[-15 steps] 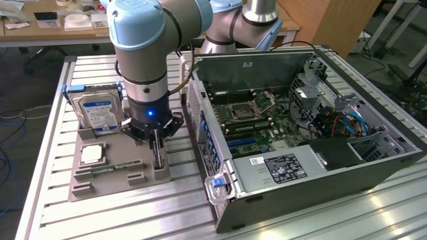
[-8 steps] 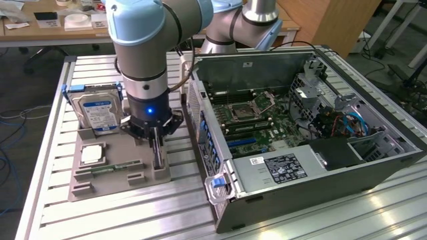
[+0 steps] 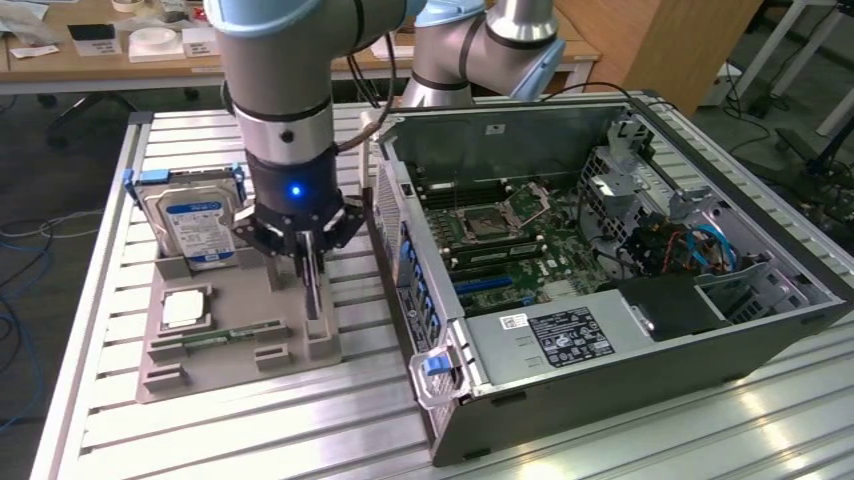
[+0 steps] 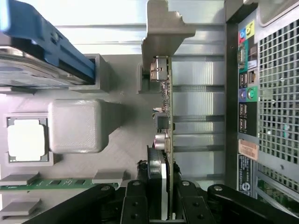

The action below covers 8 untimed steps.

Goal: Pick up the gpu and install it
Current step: 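Pick up the gpu and move the gpu toward the slot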

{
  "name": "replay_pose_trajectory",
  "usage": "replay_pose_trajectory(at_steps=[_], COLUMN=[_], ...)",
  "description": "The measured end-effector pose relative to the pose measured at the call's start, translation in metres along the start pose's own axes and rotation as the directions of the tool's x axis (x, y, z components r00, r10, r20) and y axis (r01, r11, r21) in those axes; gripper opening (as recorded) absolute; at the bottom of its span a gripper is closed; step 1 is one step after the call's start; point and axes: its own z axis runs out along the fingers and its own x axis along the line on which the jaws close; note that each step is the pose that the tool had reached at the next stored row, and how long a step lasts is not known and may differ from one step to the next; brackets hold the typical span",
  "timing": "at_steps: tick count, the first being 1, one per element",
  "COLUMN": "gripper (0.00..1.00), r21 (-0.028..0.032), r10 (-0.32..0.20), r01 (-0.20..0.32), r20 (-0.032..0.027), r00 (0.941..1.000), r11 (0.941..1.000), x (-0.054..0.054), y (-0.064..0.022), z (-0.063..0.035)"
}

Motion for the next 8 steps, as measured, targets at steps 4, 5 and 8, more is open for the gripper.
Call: replay_pose_trajectory(at_steps=[4,5,8], gripper=[0.28,0.28,0.28], r21=[0.0001,0.0000,0.0000], r10=[0.000,0.000,0.000], r01=[0.000,0.000,0.000], r20=[0.0000,0.0001,0.0000], r00=[1.0000,1.0000,1.0000], r11=[1.0000,1.0000,1.0000], x=[0.000,0.000,-0.001], y=[0.0007,0.0009,0.0014], z=[-0.0180,-0.0228,-0.0362])
